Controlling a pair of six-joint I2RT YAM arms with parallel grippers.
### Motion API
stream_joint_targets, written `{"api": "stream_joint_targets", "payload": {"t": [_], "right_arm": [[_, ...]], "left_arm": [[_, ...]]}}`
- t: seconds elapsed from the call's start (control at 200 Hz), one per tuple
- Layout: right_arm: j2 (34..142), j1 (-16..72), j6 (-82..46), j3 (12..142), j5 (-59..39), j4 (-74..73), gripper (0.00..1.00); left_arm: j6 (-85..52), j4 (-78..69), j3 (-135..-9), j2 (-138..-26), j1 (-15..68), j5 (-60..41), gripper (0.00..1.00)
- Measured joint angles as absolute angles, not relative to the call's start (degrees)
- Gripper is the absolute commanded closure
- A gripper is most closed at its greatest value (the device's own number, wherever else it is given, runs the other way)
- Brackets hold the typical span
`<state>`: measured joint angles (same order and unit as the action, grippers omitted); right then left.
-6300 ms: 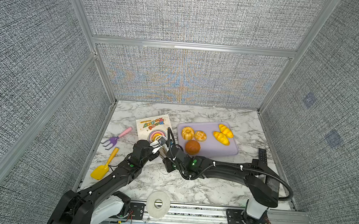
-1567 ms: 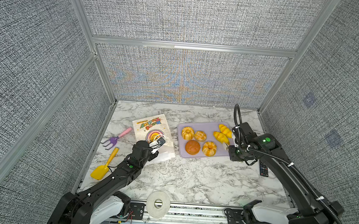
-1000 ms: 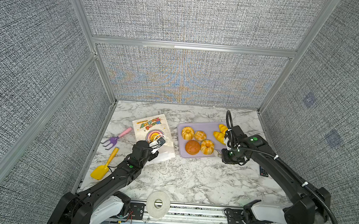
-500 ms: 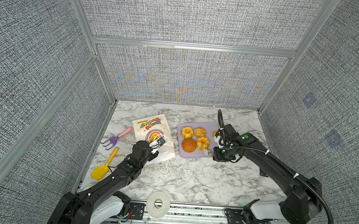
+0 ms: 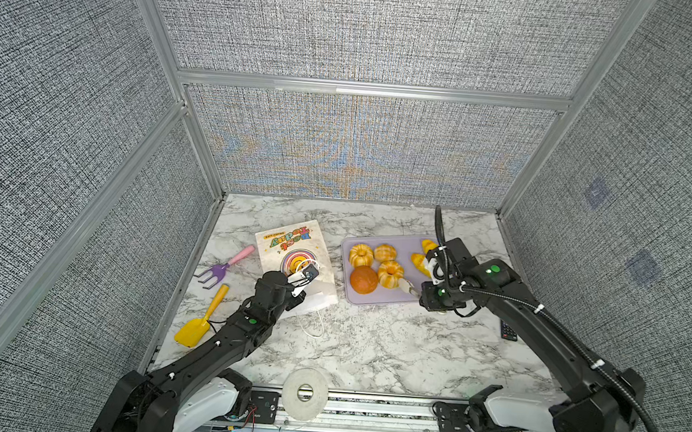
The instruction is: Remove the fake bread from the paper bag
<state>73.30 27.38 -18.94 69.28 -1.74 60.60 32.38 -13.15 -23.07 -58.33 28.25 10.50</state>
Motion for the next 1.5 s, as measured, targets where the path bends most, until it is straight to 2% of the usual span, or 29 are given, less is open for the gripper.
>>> {"api": "stream_joint_targets", "payload": {"t": [0.175,0.55,0.78,1.501], "right_arm": [[74.8,23.6,-18.0,71.0,1.4,59.9,1.00],[93.2,22.8,-12.0,83.8,6.9,54.5,1.00],[100.2,22.8,-9.8,89.3,7.2,53.5,1.00],[104.2,25.4,-10.7,93.9,0.7,53.8,1.00]], "left_arm": [[32.5,-13.1,-23.1,-58.3,28.3,10.5,1.00],[32.5,-13.1,-23.0,-58.2,28.3,10.5,1.00],[32.6,-13.1,-23.0,-58.2,28.3,10.5,1.00],[32.8,-13.1,-23.0,-58.2,28.3,10.5,1.00]]}}
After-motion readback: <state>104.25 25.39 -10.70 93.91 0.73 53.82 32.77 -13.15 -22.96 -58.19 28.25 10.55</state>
